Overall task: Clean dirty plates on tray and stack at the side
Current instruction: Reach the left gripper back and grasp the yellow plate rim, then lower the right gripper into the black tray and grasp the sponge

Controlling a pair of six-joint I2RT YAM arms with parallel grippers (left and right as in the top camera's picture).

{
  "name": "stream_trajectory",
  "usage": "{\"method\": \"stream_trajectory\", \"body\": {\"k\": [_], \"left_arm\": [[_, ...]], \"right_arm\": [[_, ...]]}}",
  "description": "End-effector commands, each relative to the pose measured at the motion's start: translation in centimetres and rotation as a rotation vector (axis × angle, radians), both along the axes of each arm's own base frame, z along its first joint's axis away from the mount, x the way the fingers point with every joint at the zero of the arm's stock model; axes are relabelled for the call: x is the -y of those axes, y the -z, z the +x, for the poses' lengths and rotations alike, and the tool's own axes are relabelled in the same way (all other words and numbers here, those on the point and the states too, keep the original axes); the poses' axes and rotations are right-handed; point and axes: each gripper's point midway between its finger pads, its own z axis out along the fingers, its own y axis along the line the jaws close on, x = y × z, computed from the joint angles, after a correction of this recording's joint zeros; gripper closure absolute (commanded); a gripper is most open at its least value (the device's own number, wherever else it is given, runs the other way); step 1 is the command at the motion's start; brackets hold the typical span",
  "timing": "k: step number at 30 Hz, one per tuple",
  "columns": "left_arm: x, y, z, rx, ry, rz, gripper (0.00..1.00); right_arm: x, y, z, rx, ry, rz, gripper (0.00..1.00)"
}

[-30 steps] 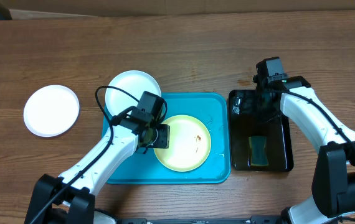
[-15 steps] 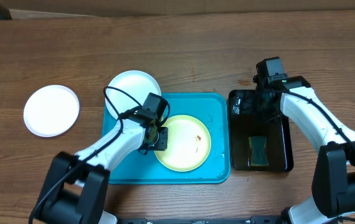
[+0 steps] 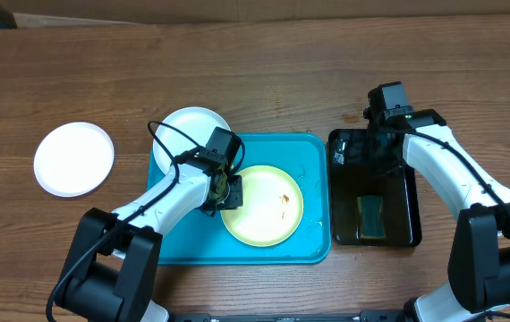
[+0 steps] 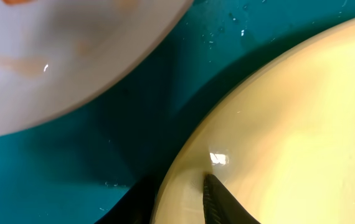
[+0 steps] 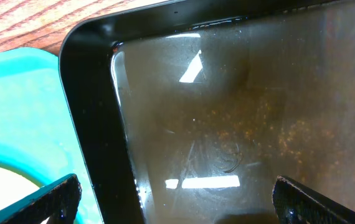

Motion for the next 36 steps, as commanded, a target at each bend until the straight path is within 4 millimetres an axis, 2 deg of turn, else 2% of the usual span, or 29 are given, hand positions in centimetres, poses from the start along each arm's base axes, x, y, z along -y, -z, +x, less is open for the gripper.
{"method": "stream_trajectory", "body": {"k": [1, 7, 14, 16, 18, 20, 21, 22, 23, 26, 27, 30, 33, 36], "left_arm": [[-0.1, 2.5, -2.9, -0.140, -0.061, -0.014, 0.72], [1.0, 2.3, -3.3, -0.163, -0.056, -0.074, 0.73], [1.0, 2.3, -3.4, -0.169, -0.064, -0.073, 0.79], [1.0, 2.3, -2.9, -0.147, -0.062, -0.071, 0.78], [0.2, 2.4, -2.3, -0.122, -0.066, -0.038, 0.78], [-0.4, 2.4, -2.2, -0.123, -0.072, -0.031, 0.78], [-0.7, 2.4, -2.1, -0.125, -0.078, -0.030, 0.78], [-1.4, 2.4, -2.0, -0.129, -0.091, -0.028, 0.78], [-2.1, 2.4, -1.8, -0.132, -0.116, -0.026, 0.78], [-3.2, 2.4, -1.4, -0.134, -0.134, -0.031, 0.82], [-3.5, 2.4, -1.4, -0.137, -0.145, -0.031, 0.83], [-3.3, 2.3, -1.3, -0.140, -0.120, -0.066, 0.86], [-3.0, 2.3, -1.4, -0.140, -0.103, -0.067, 0.82], [-2.6, 2.3, -1.5, -0.139, -0.089, -0.066, 0.78]], "right_arm": [[-0.1, -1.1, 0.9, 0.037, -0.001, 0.007, 0.00], [-0.1, -1.1, 0.9, 0.037, -0.001, 0.007, 0.00], [-0.1, -1.1, 0.9, 0.037, -0.001, 0.007, 0.00], [-0.7, -1.2, 0.7, 0.028, -0.002, 0.045, 0.00], [-2.3, -1.5, 0.0, -0.005, -0.021, 0.143, 0.00], [-2.6, -1.4, -1.4, -0.064, -0.023, 0.163, 0.00], [-2.5, -1.2, -2.7, -0.121, -0.021, 0.161, 0.00], [-1.7, -1.0, -4.1, -0.175, -0.031, 0.124, 0.00], [-1.3, -1.0, -4.5, -0.192, -0.023, 0.117, 0.00], [-0.8, -1.0, -5.5, -0.238, -0.008, 0.108, 0.11], [-0.6, -1.0, -5.9, -0.254, 0.000, 0.097, 0.12], [1.3, -0.6, -7.2, -0.307, 0.048, -0.013, 0.12], [3.6, -0.2, -7.6, -0.315, 0.117, -0.148, 0.09], [4.1, 0.5, -8.0, -0.322, 0.131, -0.173, 0.09]]}}
